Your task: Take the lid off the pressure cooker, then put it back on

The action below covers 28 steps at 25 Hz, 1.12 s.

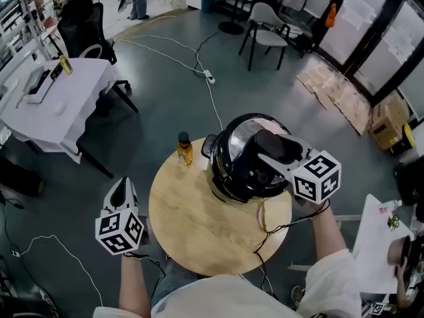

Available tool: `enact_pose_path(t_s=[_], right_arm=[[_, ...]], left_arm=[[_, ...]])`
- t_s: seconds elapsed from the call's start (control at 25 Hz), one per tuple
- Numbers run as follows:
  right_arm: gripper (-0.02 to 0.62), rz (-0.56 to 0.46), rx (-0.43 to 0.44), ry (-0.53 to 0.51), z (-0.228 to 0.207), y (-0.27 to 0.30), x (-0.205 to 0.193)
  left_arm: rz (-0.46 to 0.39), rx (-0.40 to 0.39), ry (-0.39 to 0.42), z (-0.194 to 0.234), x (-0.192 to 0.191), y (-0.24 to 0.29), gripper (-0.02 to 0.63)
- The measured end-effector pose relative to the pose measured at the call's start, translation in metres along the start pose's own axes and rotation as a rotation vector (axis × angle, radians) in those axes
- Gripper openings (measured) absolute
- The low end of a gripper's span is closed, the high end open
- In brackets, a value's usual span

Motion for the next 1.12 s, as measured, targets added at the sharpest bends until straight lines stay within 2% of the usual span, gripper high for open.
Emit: enact_pose_path(t_s=[0.24, 0.64, 1.12], right_arm=[[0.282, -0.033, -0.041, 0.007, 0.006, -0.018, 0.015], [0.282, -0.083, -0.129, -0.006, 0.032, -0.051, 0.045], [0.282, -0.129, -0.268, 0.040, 0.085, -0.106, 0.061]], left_arm=[[-0.021, -0.025, 0.006, -0.003, 0.012, -0.005, -0.009], [-0.034, -0.113, 0.030, -0.008, 0.030, -0.011, -0.009], [-0.059, -0.303, 0.055, -0.032, 0.051, -0.024, -0.009]])
Point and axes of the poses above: the fingertips, and each gripper's own axes: y forward along the fingers, z to its left, x out of its top, the point moved 2 cm from there along -y, backward along the fingers, and after that the axes turned 1 degree about y, right-handed, at the moved point
